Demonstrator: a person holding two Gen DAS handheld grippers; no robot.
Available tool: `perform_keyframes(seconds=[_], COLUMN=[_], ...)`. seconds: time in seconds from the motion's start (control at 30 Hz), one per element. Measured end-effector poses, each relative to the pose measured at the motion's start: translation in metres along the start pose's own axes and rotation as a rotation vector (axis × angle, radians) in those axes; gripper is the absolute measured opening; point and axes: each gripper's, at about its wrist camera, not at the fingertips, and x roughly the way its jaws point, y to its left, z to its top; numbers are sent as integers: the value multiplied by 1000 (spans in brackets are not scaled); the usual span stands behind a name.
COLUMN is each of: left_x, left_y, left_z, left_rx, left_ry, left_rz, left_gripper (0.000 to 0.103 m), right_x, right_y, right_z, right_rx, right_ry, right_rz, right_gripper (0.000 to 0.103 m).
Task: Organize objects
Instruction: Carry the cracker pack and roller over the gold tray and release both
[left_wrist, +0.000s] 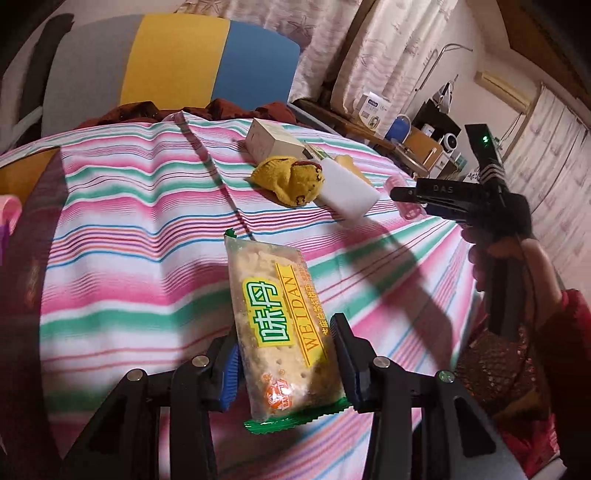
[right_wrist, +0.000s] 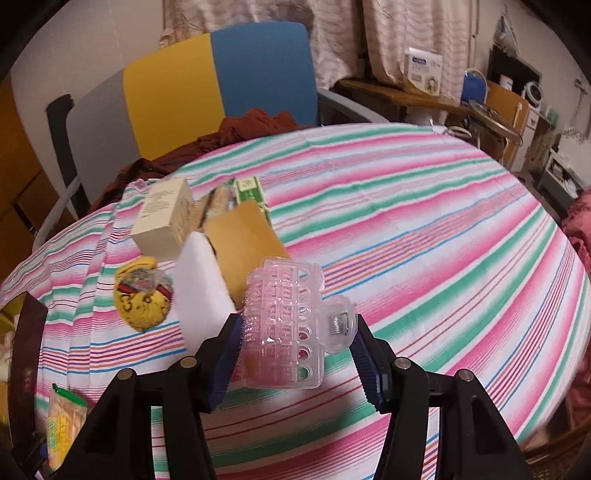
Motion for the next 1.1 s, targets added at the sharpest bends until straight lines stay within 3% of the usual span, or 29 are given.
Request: perform_keyframes(seconds=[0.4,0.57,0.73,1.1], left_x=[-58,-81,-113,-178], left_y=[7,20,42,109], left_z=[-8,-12,-13,-27], left_rx=[22,3,-30,-174], left_ry=[-93,-117,-178,-291], left_rz=[-13,6,39,176], left_gripper=[44,44,44,44], right_x=[-12,-26,-42,-89], right_y=[26,51,86,205], right_z=[-6,-10,-23,-63], right_rx=[-105,-215,-253,-364], right_ry=[-57,-134,-126,-111], right_rz=[10,12,113,398], right_gripper=[58,58,58,58])
